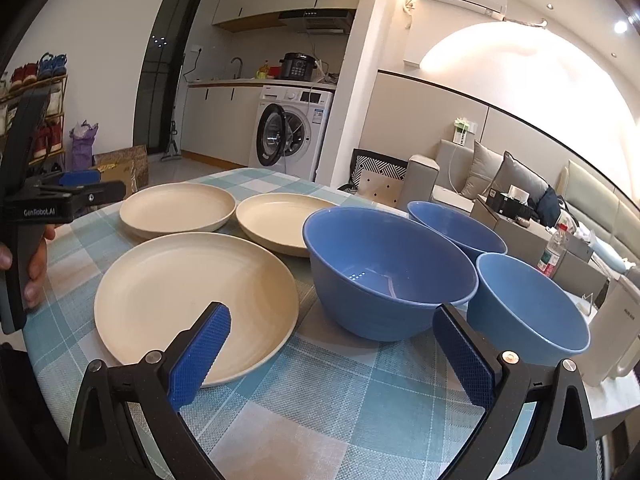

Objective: Organize plates and bowls
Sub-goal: 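Move both tools forward over the table toward the cream plates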

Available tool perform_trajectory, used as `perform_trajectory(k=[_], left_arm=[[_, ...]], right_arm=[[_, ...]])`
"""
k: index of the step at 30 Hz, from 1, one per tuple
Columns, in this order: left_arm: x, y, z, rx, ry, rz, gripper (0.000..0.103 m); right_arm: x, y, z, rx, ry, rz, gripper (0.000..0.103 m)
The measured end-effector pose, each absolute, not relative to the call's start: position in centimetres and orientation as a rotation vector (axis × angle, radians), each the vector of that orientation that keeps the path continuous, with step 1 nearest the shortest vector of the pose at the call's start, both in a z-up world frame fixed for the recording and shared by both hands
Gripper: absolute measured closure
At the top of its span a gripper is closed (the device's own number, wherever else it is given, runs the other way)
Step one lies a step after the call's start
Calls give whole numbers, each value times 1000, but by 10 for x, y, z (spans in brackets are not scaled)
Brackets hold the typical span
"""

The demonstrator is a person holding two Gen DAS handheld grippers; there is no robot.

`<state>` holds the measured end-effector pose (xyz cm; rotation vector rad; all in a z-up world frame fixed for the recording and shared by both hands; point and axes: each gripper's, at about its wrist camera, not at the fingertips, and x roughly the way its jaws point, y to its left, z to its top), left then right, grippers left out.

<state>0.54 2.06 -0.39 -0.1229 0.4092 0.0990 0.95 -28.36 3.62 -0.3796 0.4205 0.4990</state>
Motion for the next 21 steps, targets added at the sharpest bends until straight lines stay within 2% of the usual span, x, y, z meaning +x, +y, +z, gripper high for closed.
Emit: perform_trajectory(k=[21], left_arm=[[8, 25, -8, -124, 434, 166, 0]], right_arm=[[18, -279, 32, -374, 464, 541, 0]])
